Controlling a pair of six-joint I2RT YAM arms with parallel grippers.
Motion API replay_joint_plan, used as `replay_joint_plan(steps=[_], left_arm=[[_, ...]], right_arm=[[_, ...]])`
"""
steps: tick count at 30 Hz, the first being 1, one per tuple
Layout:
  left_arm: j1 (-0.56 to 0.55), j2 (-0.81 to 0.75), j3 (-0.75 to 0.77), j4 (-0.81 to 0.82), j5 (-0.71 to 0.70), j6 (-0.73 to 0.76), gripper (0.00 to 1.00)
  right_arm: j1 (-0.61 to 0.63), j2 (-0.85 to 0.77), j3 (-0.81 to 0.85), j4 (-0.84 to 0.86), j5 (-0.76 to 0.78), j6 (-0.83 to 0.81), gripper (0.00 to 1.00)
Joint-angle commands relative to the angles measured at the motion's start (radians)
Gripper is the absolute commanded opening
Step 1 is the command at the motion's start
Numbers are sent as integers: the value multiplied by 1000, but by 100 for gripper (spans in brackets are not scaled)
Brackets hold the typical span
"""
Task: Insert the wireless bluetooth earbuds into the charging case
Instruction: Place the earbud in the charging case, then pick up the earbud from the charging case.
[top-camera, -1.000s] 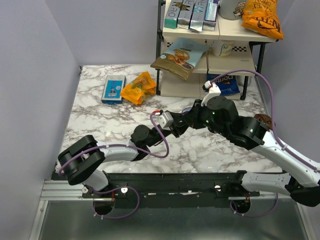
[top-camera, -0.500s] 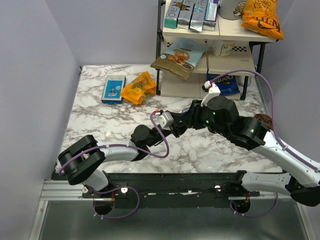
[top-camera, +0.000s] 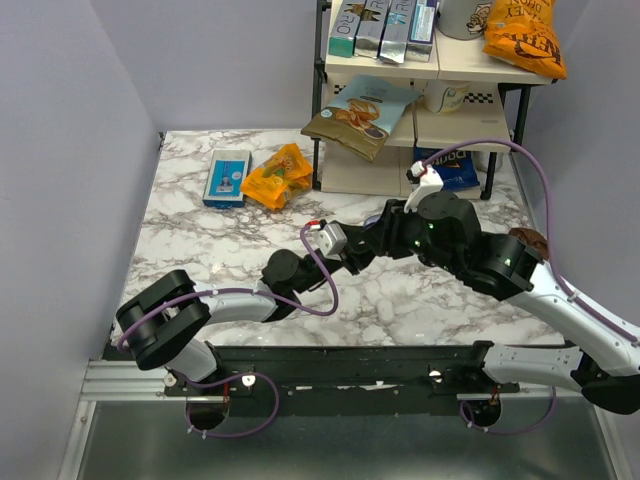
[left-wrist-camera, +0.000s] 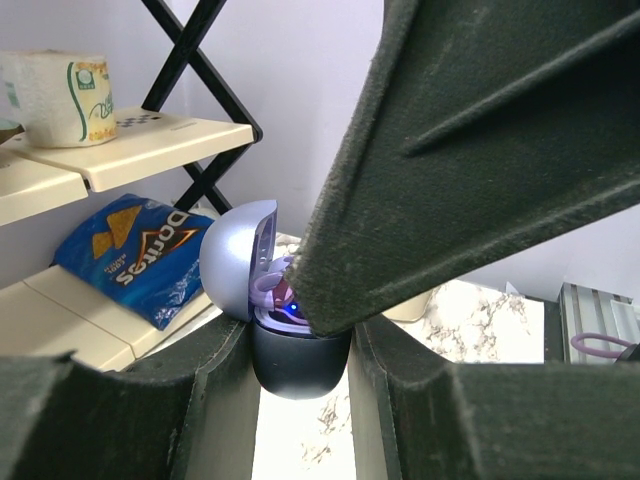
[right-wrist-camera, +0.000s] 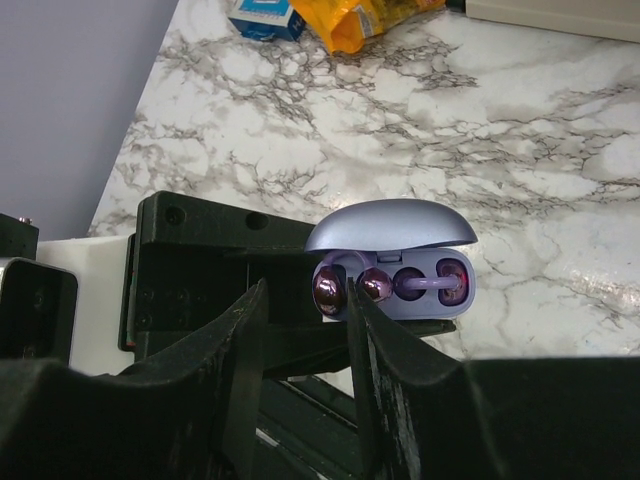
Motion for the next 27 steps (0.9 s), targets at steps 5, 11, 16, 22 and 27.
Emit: replay_joint_plan(steps=[5,11,16,22,27], left_arm=[[5,13,40,397,7,-3,0],[7,19,46,397,5,-4,0],[14,8,42,397,5,-14,0],[74,-52,-4,397,133,-179,0],[184,-137,-46,397,371,-439,0]], right_arm=[[4,-35,9,-14,-55,-5,46],[3,-62,-6,-11,-69,-6,48],[3,-114,7,-37,-16,-25,49],[3,-154,32,-79,85,-113,50],[3,-163,61,-56,-61,-232,50]])
